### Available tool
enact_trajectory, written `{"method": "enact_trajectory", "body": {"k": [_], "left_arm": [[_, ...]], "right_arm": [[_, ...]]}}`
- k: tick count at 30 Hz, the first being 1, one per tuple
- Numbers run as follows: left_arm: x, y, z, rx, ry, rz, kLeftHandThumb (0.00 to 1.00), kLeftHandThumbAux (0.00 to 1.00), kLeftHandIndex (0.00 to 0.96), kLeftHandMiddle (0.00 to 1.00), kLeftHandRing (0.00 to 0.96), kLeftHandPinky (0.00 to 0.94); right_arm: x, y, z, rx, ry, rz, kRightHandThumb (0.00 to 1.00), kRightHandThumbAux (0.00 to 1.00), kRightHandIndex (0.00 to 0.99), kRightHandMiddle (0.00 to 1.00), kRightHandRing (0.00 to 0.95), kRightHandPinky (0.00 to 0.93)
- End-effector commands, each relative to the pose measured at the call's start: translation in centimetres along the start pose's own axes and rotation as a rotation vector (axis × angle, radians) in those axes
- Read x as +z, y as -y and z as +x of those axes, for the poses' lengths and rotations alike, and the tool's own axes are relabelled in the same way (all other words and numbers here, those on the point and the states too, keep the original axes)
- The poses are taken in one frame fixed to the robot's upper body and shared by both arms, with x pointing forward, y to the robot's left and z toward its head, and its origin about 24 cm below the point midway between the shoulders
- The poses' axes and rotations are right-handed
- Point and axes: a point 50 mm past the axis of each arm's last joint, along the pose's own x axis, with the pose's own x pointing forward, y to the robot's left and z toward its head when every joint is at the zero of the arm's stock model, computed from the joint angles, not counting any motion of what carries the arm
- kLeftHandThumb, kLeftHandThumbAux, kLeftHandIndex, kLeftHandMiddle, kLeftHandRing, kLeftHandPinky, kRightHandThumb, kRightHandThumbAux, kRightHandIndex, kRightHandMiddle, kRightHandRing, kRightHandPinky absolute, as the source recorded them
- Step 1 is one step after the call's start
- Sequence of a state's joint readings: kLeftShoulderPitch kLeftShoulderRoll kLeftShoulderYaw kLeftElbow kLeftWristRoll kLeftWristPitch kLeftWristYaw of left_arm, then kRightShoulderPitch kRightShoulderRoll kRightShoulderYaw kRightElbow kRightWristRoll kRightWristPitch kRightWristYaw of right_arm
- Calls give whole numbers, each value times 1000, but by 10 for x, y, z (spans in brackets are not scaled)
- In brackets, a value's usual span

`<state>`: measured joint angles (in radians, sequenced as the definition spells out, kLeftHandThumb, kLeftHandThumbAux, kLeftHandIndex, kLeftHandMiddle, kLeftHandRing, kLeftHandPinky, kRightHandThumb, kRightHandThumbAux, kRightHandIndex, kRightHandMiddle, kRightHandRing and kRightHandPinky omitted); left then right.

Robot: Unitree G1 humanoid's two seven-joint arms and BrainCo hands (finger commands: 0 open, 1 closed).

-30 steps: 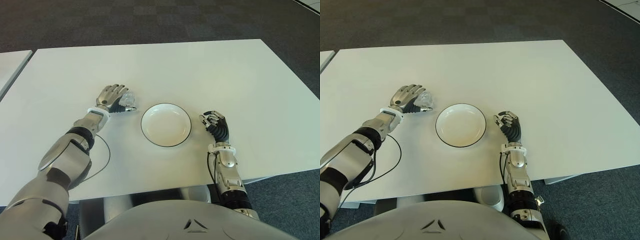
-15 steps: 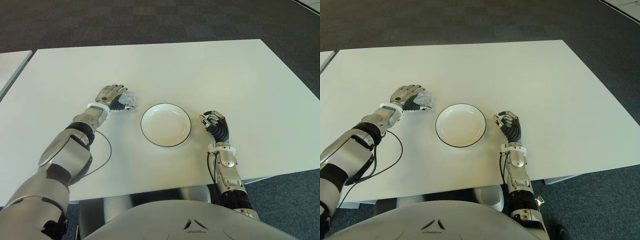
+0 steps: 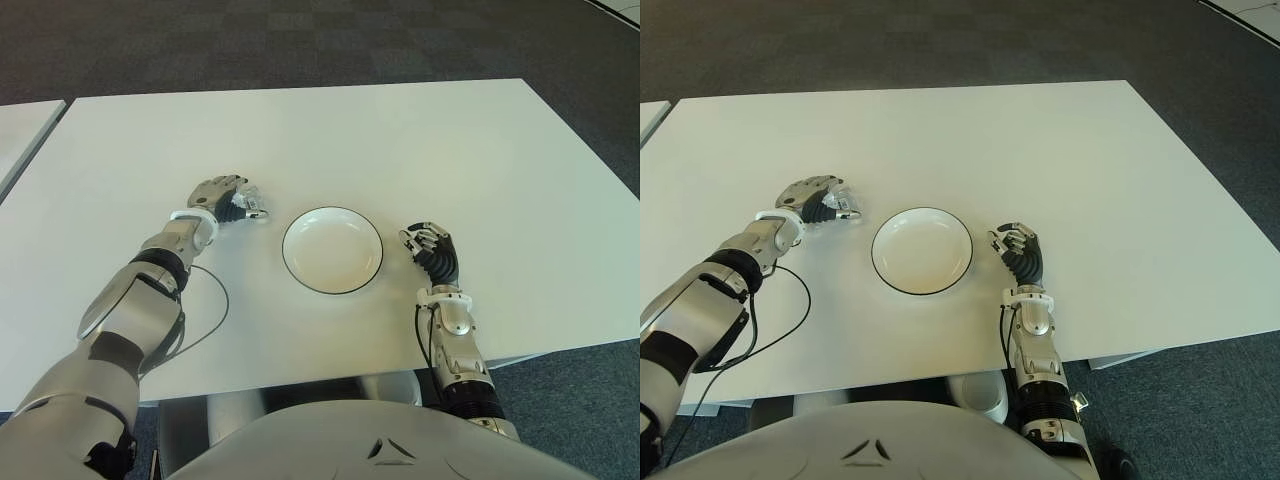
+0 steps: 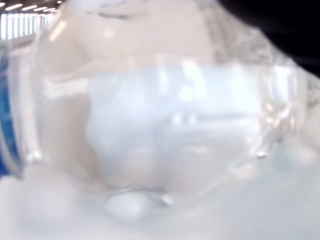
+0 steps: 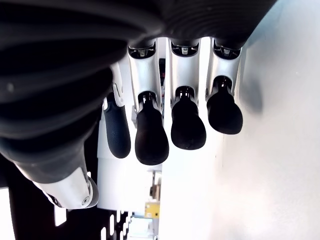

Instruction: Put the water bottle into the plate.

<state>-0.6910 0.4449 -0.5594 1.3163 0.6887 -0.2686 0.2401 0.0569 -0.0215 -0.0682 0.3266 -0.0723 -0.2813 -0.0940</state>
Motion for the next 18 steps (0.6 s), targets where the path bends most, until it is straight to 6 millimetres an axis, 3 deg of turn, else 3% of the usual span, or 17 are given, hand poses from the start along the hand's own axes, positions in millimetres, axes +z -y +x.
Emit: {"method": "enact_trajectory", "body": {"k": [1,9,12,16,18], "left_arm": [[-10,52,-19,-222,-67,-43,523,285,0,0,0,0],[-12,51,-19,-233,-103,-188,548,283,0,0,0,17],[-14,52,-20,-217,-124,-218,556,300,0,0,9,105],[-16,52,-20,-183,-145,-214,611,337,153,152,182,262],[-17,52,-21,-170,-151,-208,674,349,305,308,318,362]], "right_arm": [[-22,4,-11,-13,-116,3,704,728,438,774,763,741],[-22,5,-10,-13,-121,5,705,728,439,769,755,734],[-22,5,-10,-13,-121,4,705,728,439,768,755,737],[-21,5,-10,-14,-120,4,706,728,439,768,756,744],[-21,5,-10,-15,-120,3,706,728,439,770,759,747]]}}
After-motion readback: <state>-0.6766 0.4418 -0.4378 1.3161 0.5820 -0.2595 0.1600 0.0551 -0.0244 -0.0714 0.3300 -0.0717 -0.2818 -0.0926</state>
